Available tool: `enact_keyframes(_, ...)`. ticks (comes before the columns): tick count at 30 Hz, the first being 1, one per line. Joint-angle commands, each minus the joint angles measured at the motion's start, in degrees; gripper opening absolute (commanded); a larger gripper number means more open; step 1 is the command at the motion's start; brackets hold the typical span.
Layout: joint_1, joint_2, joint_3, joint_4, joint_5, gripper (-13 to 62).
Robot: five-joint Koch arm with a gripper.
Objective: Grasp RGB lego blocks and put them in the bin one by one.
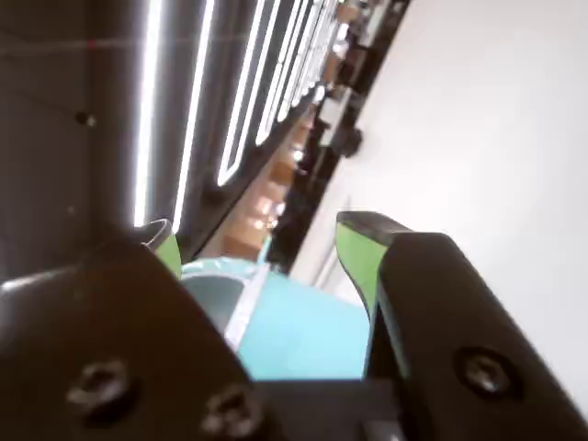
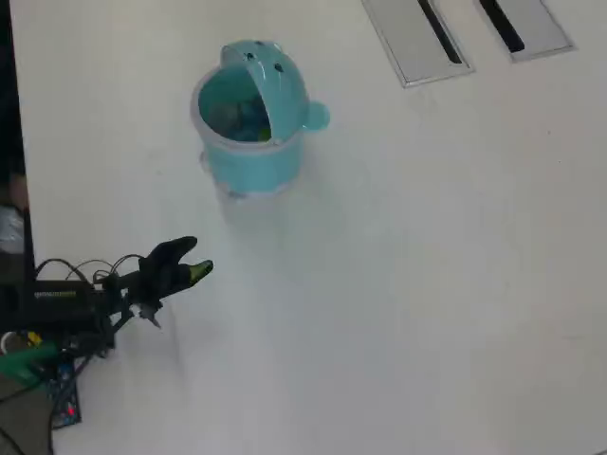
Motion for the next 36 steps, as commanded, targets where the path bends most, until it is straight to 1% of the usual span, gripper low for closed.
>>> enact_keyframes(1, 0.2, 4.1, 0.0, -8.6, 0.3, 31.7)
enact_keyframes(8, -0.1, 4.1, 10.4, -17.1, 0.3, 31.6)
enact_keyframes(21, 0.4, 4.0, 17.7, -20.7, 1.8, 32.0)
enact_keyframes(23, 1.1, 4.0, 17.7, -19.4, 2.6, 34.2)
enact_keyframes(25, 2.2, 4.0, 17.7, -16.7, 3.8, 34.8)
enact_keyframes(32, 5.3, 3.9, 17.7, -2.0, 12.2, 35.4)
enact_keyframes(36, 5.9, 3.6, 17.7, 7.9, 14.1, 35.5)
